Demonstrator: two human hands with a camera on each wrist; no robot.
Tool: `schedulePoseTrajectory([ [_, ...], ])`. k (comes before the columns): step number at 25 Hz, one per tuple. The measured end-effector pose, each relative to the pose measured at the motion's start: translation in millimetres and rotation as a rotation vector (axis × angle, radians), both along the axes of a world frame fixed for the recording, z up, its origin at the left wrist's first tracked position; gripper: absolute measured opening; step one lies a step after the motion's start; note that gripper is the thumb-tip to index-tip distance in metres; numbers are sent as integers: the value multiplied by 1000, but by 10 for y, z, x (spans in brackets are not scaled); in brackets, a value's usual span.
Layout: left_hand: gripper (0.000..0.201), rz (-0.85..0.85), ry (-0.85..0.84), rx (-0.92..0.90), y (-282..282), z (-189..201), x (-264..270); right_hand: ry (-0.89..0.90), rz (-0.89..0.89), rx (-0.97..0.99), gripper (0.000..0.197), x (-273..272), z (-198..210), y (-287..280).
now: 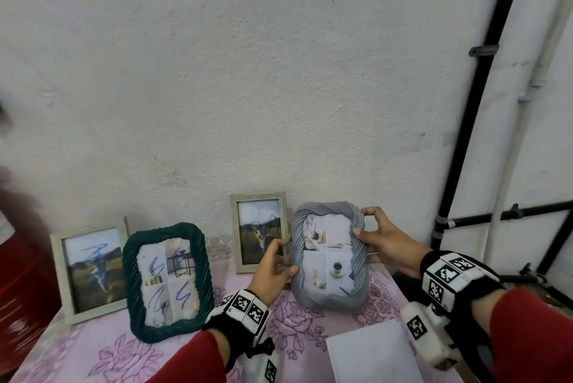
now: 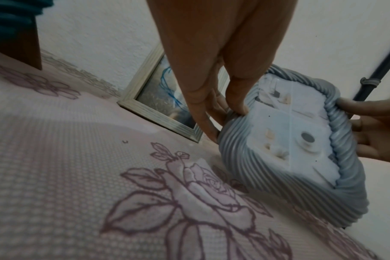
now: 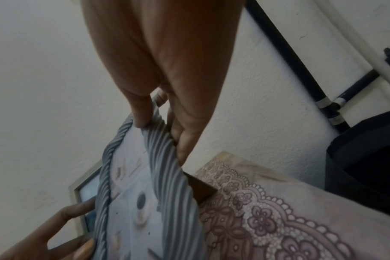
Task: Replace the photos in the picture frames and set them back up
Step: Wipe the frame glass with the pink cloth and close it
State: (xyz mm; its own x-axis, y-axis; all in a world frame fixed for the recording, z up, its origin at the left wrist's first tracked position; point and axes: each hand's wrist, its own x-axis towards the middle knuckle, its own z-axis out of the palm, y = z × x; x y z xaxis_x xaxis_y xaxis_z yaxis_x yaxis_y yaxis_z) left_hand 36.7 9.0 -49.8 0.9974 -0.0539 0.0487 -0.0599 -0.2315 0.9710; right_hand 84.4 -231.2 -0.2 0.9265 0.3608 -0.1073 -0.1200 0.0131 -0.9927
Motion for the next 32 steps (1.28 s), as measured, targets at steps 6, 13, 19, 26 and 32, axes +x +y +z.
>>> schedulePoseTrajectory([
  [6,47,12,26,23,33,-34,-65,-110,58,-192,27,-93,40,-29],
  [13,58,-32,12,98,-20,-7,-129,-137,37,-366,38,-108,154,-91],
  [19,62,-29,-13,139,-16,34,-166,-171,23,-478,49,-166,190,-125],
  [26,50,55,-29,165,65,258,-224,-353,-54,-715,67,-218,429,-143],
  [32,33,115,-146,274,290,682,-199,-582,-117,-762,48,-308,781,59],
])
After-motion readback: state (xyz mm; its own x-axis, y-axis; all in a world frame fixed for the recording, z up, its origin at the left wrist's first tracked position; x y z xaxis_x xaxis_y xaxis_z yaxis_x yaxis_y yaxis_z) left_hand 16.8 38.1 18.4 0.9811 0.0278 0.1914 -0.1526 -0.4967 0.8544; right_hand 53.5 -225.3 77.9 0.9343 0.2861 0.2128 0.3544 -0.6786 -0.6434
